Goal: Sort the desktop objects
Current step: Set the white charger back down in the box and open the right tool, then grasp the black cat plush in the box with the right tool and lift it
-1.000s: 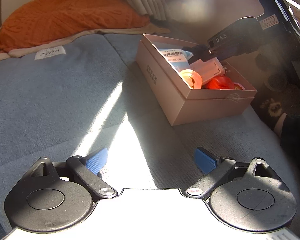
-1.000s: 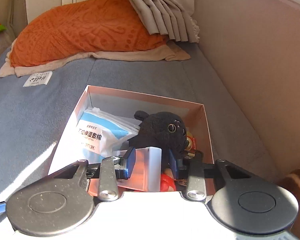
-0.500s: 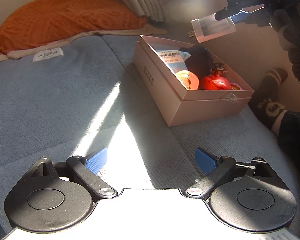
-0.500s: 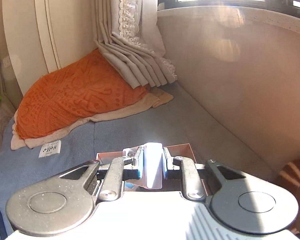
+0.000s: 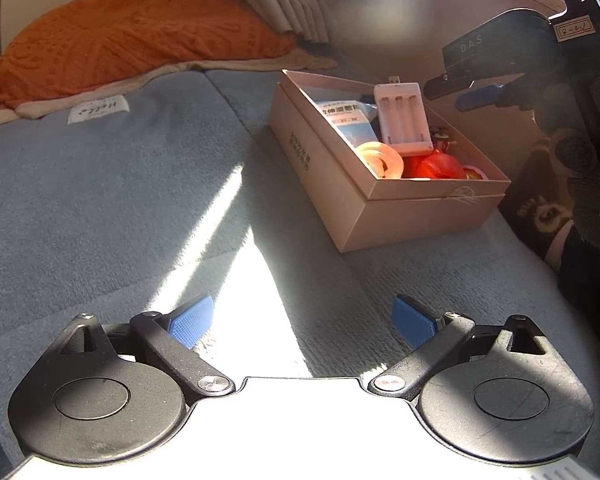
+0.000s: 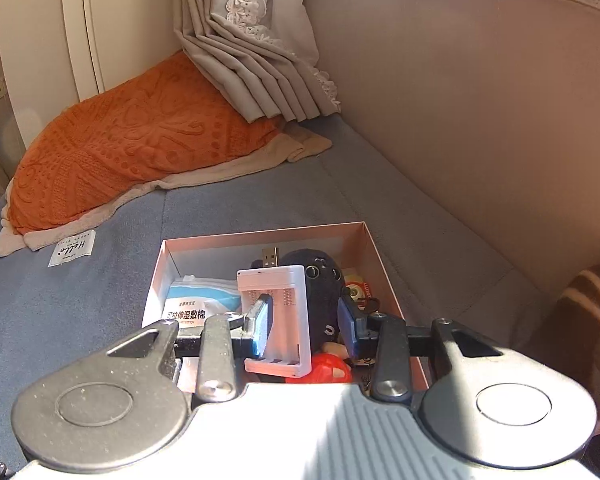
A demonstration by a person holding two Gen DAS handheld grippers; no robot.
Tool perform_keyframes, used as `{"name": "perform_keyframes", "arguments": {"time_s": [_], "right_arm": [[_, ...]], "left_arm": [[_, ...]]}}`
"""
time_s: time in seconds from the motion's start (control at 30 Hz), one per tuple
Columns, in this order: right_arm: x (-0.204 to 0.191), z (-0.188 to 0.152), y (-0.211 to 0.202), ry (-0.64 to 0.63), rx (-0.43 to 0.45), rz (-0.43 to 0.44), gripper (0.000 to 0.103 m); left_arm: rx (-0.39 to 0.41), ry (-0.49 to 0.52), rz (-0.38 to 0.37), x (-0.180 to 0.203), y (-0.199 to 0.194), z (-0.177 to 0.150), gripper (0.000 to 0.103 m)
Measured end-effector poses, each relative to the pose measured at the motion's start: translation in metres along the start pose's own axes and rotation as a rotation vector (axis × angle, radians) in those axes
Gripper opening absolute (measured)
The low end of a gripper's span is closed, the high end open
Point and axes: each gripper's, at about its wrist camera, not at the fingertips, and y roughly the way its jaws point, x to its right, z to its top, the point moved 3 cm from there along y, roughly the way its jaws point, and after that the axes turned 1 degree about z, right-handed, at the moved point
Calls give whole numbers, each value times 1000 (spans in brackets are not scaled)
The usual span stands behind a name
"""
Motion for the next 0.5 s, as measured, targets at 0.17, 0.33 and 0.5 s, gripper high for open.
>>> {"name": "perform_keyframes", "arguments": {"time_s": [0.17,0.33,0.5], "right_arm": [[-6,20,17,-31,84,-19,29],[15,37,63,115,-74,16,29],[9,16,43,43,-135,123,34]], "left_arm": [[-11,1,8,0,3,-2,99],[-14,-1,10,-1,4,-2,99],[-14,-8,-7,0,4,-1,99]]}}
